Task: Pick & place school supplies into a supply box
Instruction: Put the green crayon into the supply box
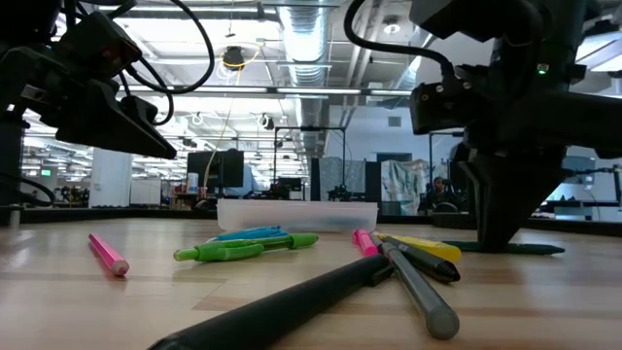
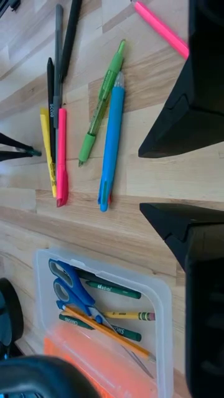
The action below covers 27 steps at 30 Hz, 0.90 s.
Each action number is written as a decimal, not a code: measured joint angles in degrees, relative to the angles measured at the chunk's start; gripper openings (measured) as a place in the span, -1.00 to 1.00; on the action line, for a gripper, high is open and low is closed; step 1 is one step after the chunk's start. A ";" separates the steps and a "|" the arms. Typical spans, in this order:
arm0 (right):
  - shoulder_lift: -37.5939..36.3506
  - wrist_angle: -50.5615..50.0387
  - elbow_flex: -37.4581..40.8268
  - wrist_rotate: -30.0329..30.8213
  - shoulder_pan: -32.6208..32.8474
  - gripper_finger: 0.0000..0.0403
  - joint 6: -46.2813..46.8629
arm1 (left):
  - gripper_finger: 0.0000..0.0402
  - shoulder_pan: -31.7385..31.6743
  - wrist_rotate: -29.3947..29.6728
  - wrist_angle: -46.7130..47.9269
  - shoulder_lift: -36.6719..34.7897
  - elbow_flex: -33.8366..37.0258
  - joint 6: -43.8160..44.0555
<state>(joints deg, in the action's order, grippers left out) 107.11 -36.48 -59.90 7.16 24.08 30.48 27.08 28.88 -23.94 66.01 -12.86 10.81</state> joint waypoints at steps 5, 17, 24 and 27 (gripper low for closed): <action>0.02 0.04 0.00 1.40 0.02 -0.98 -2.97 | -0.39 0.00 0.00 0.00 0.00 0.00 -0.01; 0.48 -0.57 -2.46 5.08 0.48 -0.96 -12.27 | -0.39 0.01 0.00 0.00 0.00 0.00 -0.02; 0.93 -0.79 -4.75 9.69 -0.23 -0.99 -15.99 | -0.39 0.00 0.02 0.00 -0.01 -0.02 -0.02; 0.87 -0.97 -5.67 11.73 -1.02 -0.99 -16.22 | -0.39 0.00 0.02 0.00 0.01 -0.02 -0.02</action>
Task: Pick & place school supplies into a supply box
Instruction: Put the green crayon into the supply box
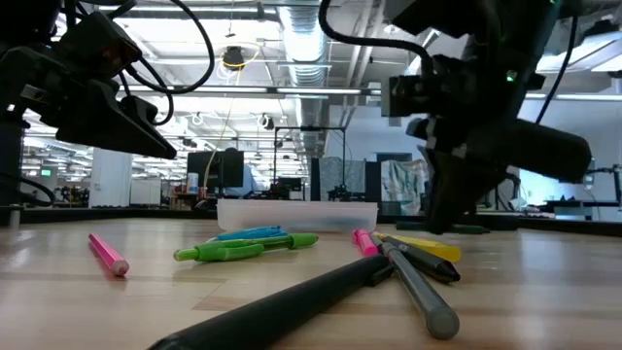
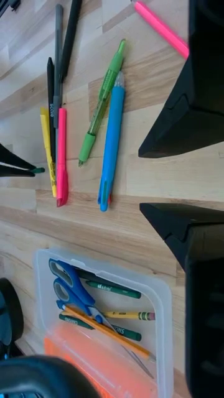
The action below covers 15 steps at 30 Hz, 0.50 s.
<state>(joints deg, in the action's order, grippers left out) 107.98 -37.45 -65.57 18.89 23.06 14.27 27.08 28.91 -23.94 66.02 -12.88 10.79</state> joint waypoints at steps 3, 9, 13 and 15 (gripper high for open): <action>-0.06 -0.08 -0.86 1.04 -0.62 -0.98 -1.84 | -0.39 0.00 0.00 0.00 0.00 0.00 0.00; -0.17 -2.76 -4.43 6.26 -3.57 -0.98 -6.76 | -0.39 0.00 0.00 0.00 0.00 0.00 0.00; -0.28 -3.66 -8.18 9.89 -7.20 -0.98 -10.53 | -0.39 -0.01 0.00 0.00 0.00 0.00 0.00; -0.28 -3.23 -9.92 10.01 -9.67 -0.98 -12.62 | -0.39 0.01 0.00 0.00 0.00 0.00 0.00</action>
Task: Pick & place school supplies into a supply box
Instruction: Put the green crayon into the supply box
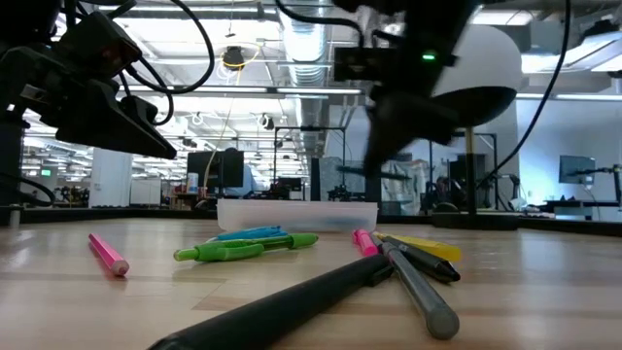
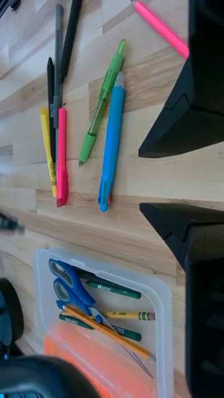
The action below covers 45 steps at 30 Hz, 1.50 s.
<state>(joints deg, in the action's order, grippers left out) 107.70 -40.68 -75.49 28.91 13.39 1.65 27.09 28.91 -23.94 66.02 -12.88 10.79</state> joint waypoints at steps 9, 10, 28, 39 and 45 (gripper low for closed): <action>-0.04 7.84 -1.70 -3.87 -11.54 -0.96 -6.82 | -0.39 -0.01 0.00 -0.01 0.00 0.00 0.33; 0.12 8.78 -1.70 -5.37 -12.62 -0.96 -7.54 | -0.39 0.00 0.00 -0.02 0.00 0.00 0.35; 0.44 20.97 -1.78 -18.64 -20.13 -0.95 -14.19 | -0.39 0.00 0.03 -0.06 0.00 0.00 0.41; 0.44 21.50 -1.78 -20.41 -20.66 -0.87 -14.17 | -0.39 0.00 0.28 -1.09 0.00 0.00 0.42; 0.44 21.50 -1.78 -20.41 -20.69 -0.82 -14.14 | -0.39 0.00 0.28 -1.09 0.00 0.00 0.42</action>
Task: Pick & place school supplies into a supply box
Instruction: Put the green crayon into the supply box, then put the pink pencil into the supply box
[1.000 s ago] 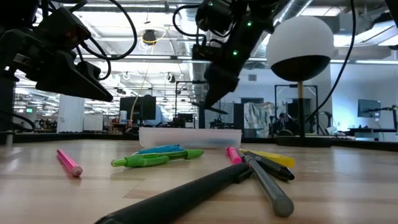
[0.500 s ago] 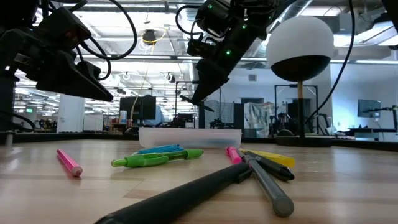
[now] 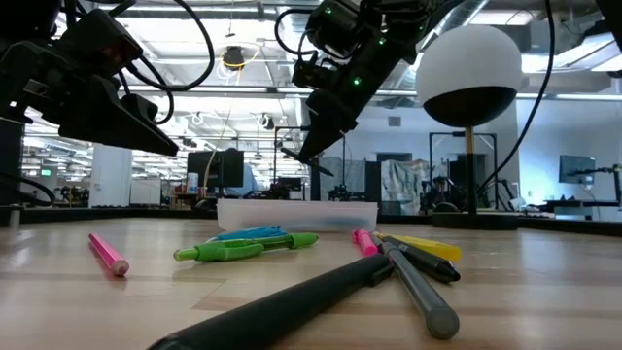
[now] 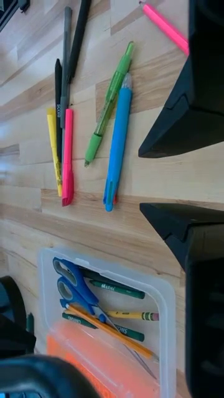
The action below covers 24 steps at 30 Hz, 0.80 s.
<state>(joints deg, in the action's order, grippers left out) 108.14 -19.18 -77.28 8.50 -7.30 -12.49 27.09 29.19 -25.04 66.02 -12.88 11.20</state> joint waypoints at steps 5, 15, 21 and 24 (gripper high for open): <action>0.93 0.82 -0.07 0.28 -0.43 -0.81 0.40 | -0.39 -0.02 0.00 0.00 0.00 0.00 0.00; 4.93 -0.61 0.05 0.45 -1.08 -0.80 0.46 | -0.39 0.00 -0.37 -0.20 0.00 0.00 0.02; 4.01 -0.26 -0.02 0.70 -1.06 -0.69 0.48 | -0.39 -0.01 -0.37 -0.20 0.00 0.00 0.16; 2.89 -2.70 0.03 0.86 -0.75 -0.64 1.83 | -0.39 -0.02 -0.45 -0.20 0.00 0.00 0.96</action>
<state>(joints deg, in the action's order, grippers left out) 111.03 -21.88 -77.25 9.36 -8.06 -10.66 27.07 28.74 -25.23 66.02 -12.88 12.16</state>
